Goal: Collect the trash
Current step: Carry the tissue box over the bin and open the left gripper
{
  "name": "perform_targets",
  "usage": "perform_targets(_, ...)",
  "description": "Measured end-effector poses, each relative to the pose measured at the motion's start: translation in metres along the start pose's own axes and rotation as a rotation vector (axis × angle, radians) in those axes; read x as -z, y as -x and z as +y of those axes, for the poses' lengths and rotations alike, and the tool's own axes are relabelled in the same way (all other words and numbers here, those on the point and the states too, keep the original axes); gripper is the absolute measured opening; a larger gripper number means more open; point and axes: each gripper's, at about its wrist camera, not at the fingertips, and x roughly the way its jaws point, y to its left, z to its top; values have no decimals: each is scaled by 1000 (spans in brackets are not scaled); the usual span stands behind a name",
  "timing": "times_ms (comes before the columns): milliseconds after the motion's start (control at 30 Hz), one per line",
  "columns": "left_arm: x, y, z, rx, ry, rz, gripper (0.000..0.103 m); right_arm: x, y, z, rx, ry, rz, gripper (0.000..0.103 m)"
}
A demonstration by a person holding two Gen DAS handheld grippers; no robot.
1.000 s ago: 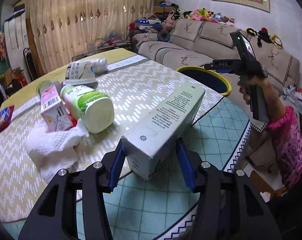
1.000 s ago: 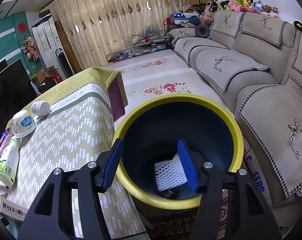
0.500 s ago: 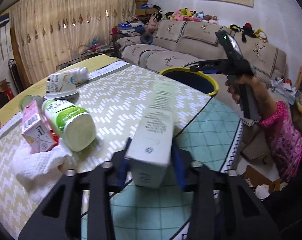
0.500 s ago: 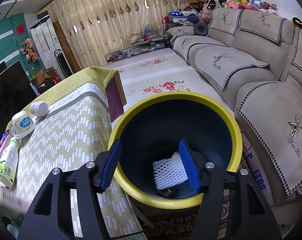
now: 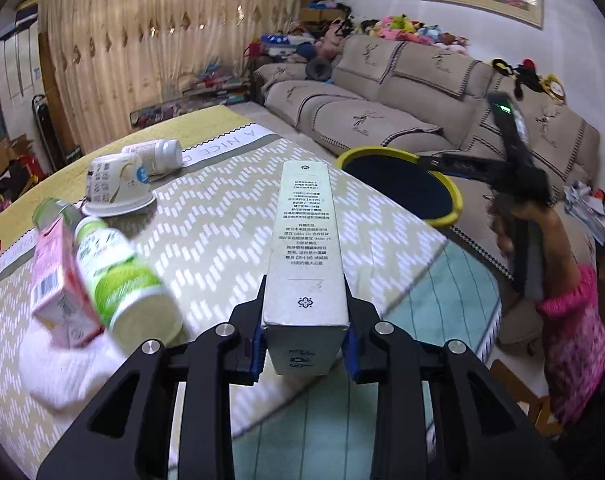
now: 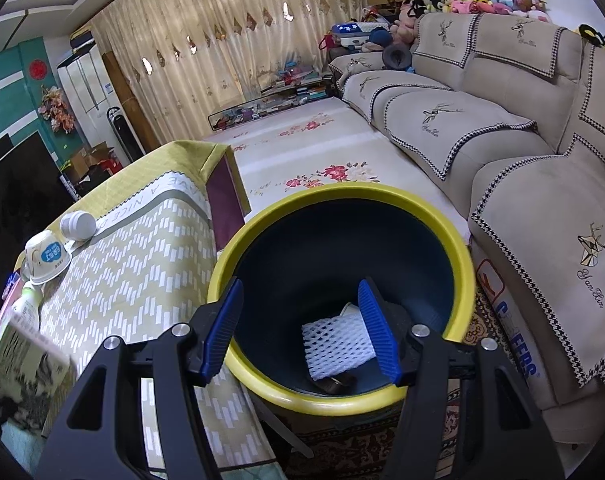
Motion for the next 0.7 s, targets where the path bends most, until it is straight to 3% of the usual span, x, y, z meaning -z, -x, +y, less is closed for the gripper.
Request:
perform_targets(200,-50,-29,-22,56,-32,19,30,5,21,-25,15,-49,-17,60)
perform_targets(433,-110,-79,-72,190,-89,35,30,9,47,-59,49,-113,-58,61)
perform_targets(700,-152,-163,-108,221,-65,111,30,18,49,-86,90,-163,-34,62)
